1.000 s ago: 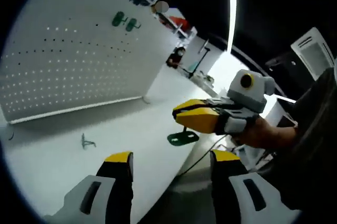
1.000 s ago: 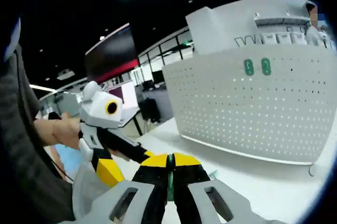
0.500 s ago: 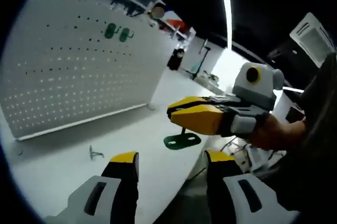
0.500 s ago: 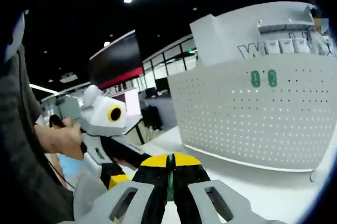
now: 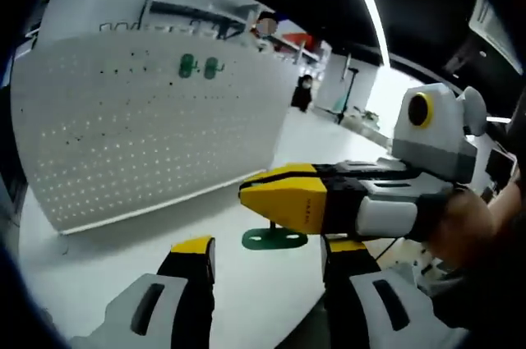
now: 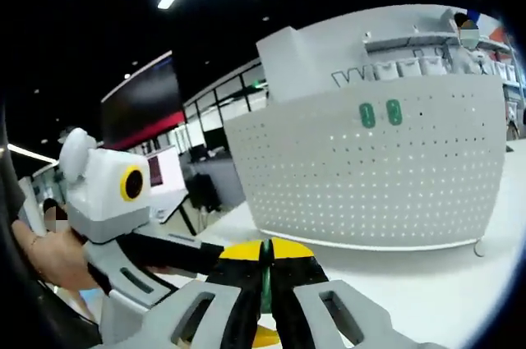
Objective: Insert the hook assembly into the mounting plate slot until the hook locks in place.
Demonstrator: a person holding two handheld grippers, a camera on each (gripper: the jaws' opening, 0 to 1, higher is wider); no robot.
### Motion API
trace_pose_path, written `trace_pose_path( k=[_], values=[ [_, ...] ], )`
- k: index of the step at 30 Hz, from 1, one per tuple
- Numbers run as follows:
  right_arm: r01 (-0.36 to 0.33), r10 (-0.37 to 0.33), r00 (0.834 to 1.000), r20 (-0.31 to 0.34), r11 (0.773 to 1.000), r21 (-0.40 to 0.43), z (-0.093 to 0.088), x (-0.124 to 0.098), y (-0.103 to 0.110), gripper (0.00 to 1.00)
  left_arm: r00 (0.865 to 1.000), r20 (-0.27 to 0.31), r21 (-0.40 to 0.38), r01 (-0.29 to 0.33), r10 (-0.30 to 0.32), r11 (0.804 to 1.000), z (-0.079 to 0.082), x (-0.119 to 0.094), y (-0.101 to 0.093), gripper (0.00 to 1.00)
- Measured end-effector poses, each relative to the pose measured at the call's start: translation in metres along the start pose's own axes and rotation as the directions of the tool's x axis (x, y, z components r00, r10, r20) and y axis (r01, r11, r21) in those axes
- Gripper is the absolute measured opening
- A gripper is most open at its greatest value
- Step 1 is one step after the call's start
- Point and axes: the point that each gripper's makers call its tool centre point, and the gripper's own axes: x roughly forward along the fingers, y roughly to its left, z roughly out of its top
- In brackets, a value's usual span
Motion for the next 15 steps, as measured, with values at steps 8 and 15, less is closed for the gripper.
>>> trace_pose_path(
  k=[8, 15],
  values=[
    [0.016, -0.016, 1.0, 0.018, 1.0, -0.003, 0.0027, 0.0031, 0.005, 0.0, 1.0, 0.009, 0.001, -0.023, 0.023, 1.0, 0.001, -0.0012, 0.0043, 0.47],
    [0.031, -0.031, 0.999, 0.042, 0.999, -0.01, 0.0056, 0.0049, 0.0076, 0.0, 0.999, 0.038, 0.02, -0.028, 0.028, 0.999, 0.0064, -0.0021, 0.0041, 0.37]
  ],
)
